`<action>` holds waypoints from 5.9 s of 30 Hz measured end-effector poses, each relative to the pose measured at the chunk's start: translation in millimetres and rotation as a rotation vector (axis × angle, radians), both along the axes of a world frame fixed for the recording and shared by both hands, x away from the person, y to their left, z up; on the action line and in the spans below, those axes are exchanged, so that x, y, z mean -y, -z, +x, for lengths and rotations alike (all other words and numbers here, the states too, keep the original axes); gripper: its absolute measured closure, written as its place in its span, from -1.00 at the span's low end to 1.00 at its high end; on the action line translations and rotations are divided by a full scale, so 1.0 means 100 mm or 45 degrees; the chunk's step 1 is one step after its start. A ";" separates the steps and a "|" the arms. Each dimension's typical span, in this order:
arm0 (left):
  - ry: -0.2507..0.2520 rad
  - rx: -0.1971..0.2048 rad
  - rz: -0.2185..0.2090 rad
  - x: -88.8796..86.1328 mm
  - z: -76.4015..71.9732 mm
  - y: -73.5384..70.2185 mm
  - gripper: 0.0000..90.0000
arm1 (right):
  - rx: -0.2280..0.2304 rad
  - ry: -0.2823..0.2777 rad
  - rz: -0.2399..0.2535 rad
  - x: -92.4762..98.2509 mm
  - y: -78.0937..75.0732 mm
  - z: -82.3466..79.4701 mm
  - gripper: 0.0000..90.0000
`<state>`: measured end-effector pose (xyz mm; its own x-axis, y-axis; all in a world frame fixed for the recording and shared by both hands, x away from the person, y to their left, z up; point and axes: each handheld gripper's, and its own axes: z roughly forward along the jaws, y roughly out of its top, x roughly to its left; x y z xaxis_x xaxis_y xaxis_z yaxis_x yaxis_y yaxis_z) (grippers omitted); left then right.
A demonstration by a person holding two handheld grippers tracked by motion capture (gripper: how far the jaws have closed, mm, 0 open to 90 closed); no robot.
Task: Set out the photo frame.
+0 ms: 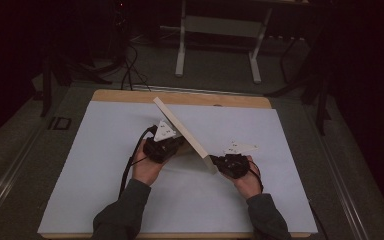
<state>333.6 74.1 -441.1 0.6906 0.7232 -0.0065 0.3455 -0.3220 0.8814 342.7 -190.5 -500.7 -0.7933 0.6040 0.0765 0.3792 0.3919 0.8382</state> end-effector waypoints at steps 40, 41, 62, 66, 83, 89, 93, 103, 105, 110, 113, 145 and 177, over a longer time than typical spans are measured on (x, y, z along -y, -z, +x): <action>-0.008 -0.021 0.014 0.01 0.08 0.11 1.00 | 0.032 -0.117 0.002 -0.19 -0.11 -0.14 1.00; -0.007 -0.022 0.011 0.00 0.08 0.11 1.00 | 0.033 -0.122 0.003 -0.20 -0.12 -0.14 1.00; 0.005 -0.020 -0.041 -0.07 0.17 0.17 1.00 | 0.026 -0.170 0.027 -0.37 -0.13 -0.18 1.00; 0.013 -0.027 -0.062 -0.10 0.20 0.18 1.00 | 0.022 -0.185 0.028 -0.42 -0.13 -0.18 1.00; 0.016 -0.002 -0.105 -0.26 0.18 0.21 1.00 | 0.015 -0.205 0.038 -0.60 -0.11 -0.16 1.00; 0.016 -0.039 -0.113 -0.36 0.14 0.23 0.94 | 0.015 -0.210 0.036 -0.62 -0.11 -0.16 1.00; -0.006 -0.064 -0.111 -0.44 0.08 0.24 0.86 | 0.022 -0.214 0.034 -0.62 -0.11 -0.16 1.00; 0.012 -0.102 -0.083 -0.64 -0.14 0.26 0.51 | 0.023 -0.218 0.032 -0.67 -0.11 -0.16 1.00; 0.010 -0.116 -0.097 -0.68 -0.15 0.27 0.48 | 0.023 -0.219 0.031 -0.68 -0.11 -0.16 1.00; 0.029 -0.169 -0.149 -0.76 -0.18 0.27 0.39 | 0.026 -0.226 0.017 -0.71 -0.12 -0.16 1.00; 0.043 -0.178 -0.154 -0.77 -0.22 0.26 0.36 | 0.022 -0.229 0.022 -0.72 -0.12 -0.16 1.00; 0.036 -0.150 -0.235 -0.51 -0.38 0.15 -0.13 | 0.009 -0.162 -0.033 -0.50 -0.04 -0.13 0.75; -0.137 -0.106 -0.255 -0.19 -0.24 0.10 0.12 | -0.023 -0.083 -0.056 -0.23 0.05 -0.12 0.57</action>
<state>309.6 93.5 -450.9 0.6007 0.7711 -0.2111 0.4426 -0.1009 0.8910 330.9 -167.5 -505.7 -0.8296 0.5545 0.0660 0.3670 0.4524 0.8128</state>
